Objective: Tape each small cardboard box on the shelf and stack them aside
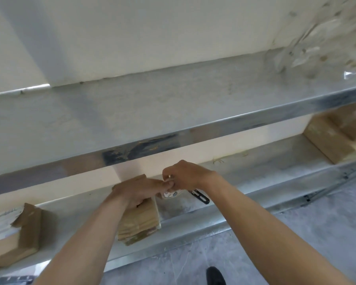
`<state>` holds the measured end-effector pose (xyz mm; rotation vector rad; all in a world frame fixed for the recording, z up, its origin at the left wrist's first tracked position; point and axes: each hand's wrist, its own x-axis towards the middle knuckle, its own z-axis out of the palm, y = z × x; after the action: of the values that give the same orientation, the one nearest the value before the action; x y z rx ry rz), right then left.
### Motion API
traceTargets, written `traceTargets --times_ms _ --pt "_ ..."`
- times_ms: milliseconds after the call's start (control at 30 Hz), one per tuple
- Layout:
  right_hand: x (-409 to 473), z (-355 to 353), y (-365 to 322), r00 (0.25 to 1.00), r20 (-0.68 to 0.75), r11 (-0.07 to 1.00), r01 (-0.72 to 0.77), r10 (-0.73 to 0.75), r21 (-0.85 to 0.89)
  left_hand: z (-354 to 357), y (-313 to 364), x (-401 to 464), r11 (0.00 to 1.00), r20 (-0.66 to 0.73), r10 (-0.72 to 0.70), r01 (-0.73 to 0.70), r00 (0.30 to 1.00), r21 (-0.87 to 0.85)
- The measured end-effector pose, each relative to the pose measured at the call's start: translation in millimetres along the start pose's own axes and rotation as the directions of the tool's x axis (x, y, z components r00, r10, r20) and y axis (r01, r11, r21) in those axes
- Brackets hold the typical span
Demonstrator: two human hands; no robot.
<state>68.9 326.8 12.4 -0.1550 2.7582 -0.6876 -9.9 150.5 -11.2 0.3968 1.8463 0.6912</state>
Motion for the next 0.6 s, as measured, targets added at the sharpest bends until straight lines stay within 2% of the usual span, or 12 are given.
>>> traceTargets --times_ms 100,267,400,467,533,600 --pt "0 8 4 0.999 -0.036 0.999 0.033 -0.034 -0.030 1 2 -2 0.995 -0.011 -0.034 0.033 0.999 -0.090" --pt "3 16 7 0.993 -0.092 0.994 0.064 -0.072 -0.089 0 0 -2 0.976 0.032 0.035 -0.028 0.999 -0.214" --pt "-2 17 16 0.993 -0.108 0.999 0.038 -0.041 -0.030 0 -5 4 0.954 0.003 0.036 -0.033 0.999 -0.300" --pt "-12 21 31 0.980 -0.173 0.994 -0.085 0.096 0.072 1 -7 4 0.948 -0.014 0.042 -0.044 0.999 -0.316" --pt "-25 35 49 0.919 -0.217 0.941 -0.298 0.328 0.159 1 -7 2 0.949 -0.022 0.067 -0.071 0.998 -0.307" --pt "-34 58 58 0.853 -0.183 0.872 -0.479 0.489 0.098 1 -5 1 0.949 -0.045 0.053 -0.065 0.998 -0.307"
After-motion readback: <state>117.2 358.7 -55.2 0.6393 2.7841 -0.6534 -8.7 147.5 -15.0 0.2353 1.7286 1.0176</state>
